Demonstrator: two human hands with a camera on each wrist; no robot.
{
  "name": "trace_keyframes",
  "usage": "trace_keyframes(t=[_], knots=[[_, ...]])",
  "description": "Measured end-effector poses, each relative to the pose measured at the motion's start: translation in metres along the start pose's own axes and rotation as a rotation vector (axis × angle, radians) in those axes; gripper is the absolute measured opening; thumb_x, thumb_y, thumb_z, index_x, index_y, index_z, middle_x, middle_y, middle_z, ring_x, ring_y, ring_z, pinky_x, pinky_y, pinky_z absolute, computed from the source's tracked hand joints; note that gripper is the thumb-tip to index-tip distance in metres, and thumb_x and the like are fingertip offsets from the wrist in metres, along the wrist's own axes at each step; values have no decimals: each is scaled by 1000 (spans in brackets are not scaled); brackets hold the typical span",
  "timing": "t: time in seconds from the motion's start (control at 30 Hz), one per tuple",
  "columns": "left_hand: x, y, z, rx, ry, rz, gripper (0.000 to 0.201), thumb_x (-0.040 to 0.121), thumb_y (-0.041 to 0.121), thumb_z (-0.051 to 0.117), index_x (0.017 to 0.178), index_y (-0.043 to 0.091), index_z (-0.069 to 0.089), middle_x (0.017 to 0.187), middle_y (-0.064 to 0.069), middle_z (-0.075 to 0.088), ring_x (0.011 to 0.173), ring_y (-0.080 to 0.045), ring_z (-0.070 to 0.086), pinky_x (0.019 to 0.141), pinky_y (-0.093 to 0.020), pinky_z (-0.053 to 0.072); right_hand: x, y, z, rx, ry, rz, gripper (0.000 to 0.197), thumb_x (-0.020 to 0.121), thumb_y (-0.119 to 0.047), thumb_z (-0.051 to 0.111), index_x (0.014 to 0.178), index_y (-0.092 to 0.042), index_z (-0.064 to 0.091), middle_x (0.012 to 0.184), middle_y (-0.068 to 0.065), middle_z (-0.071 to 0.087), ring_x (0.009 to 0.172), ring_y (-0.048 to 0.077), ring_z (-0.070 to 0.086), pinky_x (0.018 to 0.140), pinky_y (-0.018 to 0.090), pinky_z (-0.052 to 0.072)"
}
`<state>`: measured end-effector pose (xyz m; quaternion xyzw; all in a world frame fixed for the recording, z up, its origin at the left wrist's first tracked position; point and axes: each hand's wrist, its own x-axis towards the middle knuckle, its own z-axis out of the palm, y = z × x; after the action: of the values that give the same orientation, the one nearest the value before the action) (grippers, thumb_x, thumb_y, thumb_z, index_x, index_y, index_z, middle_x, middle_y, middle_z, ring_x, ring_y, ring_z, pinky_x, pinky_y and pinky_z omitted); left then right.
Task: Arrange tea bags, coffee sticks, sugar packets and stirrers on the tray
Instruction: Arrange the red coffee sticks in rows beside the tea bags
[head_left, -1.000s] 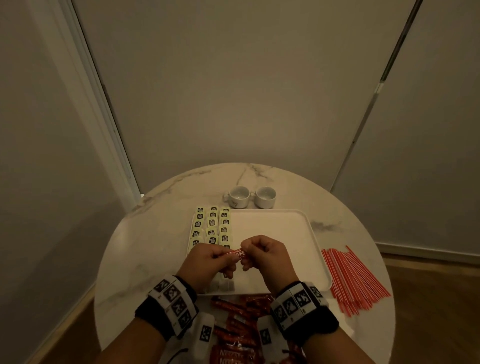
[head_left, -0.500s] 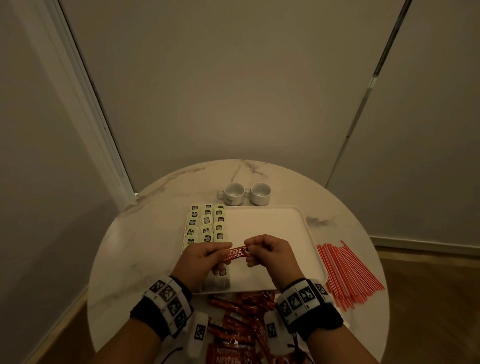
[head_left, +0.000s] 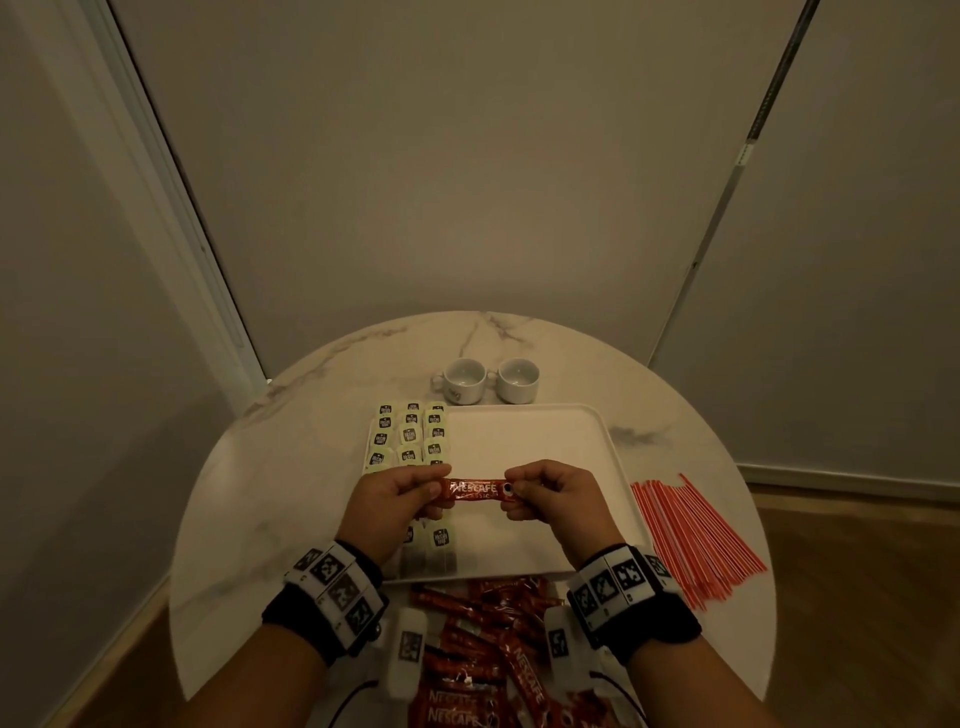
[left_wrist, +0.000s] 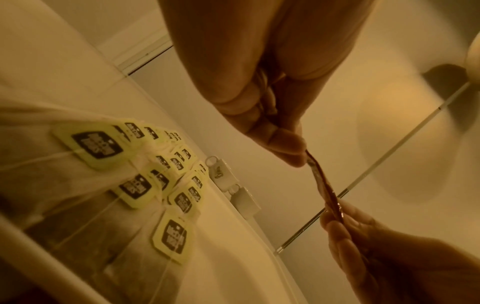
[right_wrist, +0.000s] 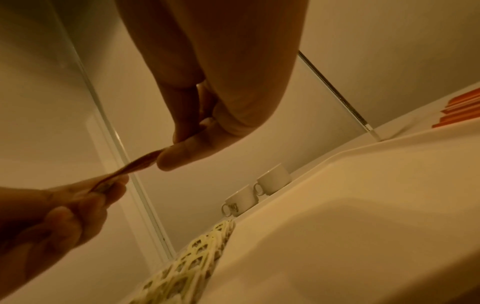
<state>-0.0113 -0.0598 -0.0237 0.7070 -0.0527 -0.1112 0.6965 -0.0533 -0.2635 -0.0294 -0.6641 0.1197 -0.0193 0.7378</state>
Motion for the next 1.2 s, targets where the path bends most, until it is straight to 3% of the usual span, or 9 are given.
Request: trace_keyframes(t=[0.17, 0.33, 0.47, 0.6, 0.73, 0.83, 0.93, 1.0, 1.2], knots=[[0, -11, -4, 207, 5, 65, 29, 86, -9, 60, 97, 15, 72, 73, -7, 73, 62, -13, 68, 62, -19, 56, 4, -1, -1, -284, -69, -2, 12, 85, -2, 66, 95, -7, 71, 82, 10, 72, 75, 19, 70, 72, 26, 58], [-2, -14, 2, 350, -52, 168, 37, 87, -6, 59, 107, 23, 68, 74, -3, 70, 63, -10, 67, 66, -18, 55, 8, -9, 14, -735, -275, -96, 21, 86, -25, 69, 106, -19, 73, 93, -8, 72, 77, -5, 59, 72, 6, 41], [-2, -16, -2, 355, -28, 177, 38, 86, -6, 59, 111, 22, 67, 75, -7, 68, 63, -11, 66, 66, -18, 55, 9, -17, 8, -672, -416, -21, 20, 89, -13, 65, 107, -14, 73, 75, -8, 70, 61, -3, 58, 63, 11, 45], [-3, -17, -5, 314, 7, 135, 37, 87, -8, 58, 109, 20, 66, 77, -17, 66, 61, -10, 65, 62, -17, 54, 13, -22, -4, -717, -443, 40, 30, 87, -2, 61, 113, -13, 71, 88, 0, 74, 74, 4, 64, 76, 18, 52], [-7, -20, 1, 346, -29, 92, 34, 88, -4, 59, 110, 22, 65, 79, -9, 70, 65, -10, 69, 64, -18, 56, 12, -23, 2, -845, -423, -8, 33, 88, -16, 65, 121, -19, 67, 107, -4, 70, 90, 2, 61, 79, 8, 42], [-12, -23, 10, 355, -69, 66, 32, 89, -1, 60, 110, 24, 64, 75, -2, 72, 68, -11, 69, 63, -19, 56, 11, -18, 13, -991, -471, -79, 26, 88, -27, 67, 112, -19, 71, 103, -2, 72, 89, 6, 62, 77, 13, 43], [-13, -31, 10, 455, -78, 64, 32, 89, 6, 62, 112, 27, 63, 78, 3, 73, 77, -7, 68, 76, -13, 51, 16, -7, 15, -1070, -447, -57, 21, 88, -24, 67, 106, -16, 74, 99, 2, 73, 82, 7, 60, 70, 13, 41], [-13, -36, 5, 606, -61, 87, 28, 89, 12, 63, 113, 26, 66, 92, 6, 69, 89, -7, 63, 89, -15, 45, 19, 1, 13, -1107, -420, -10, 21, 87, -20, 67, 106, -16, 74, 102, 2, 73, 90, 12, 63, 79, 19, 45], [-17, -39, -6, 935, -198, 132, 23, 94, 15, 53, 111, 19, 69, 105, 4, 60, 100, -10, 54, 95, -22, 41, 22, 25, 14, -1198, -410, 95, 17, 87, -17, 68, 102, -17, 76, 104, 1, 73, 97, 17, 66, 89, 25, 49]])
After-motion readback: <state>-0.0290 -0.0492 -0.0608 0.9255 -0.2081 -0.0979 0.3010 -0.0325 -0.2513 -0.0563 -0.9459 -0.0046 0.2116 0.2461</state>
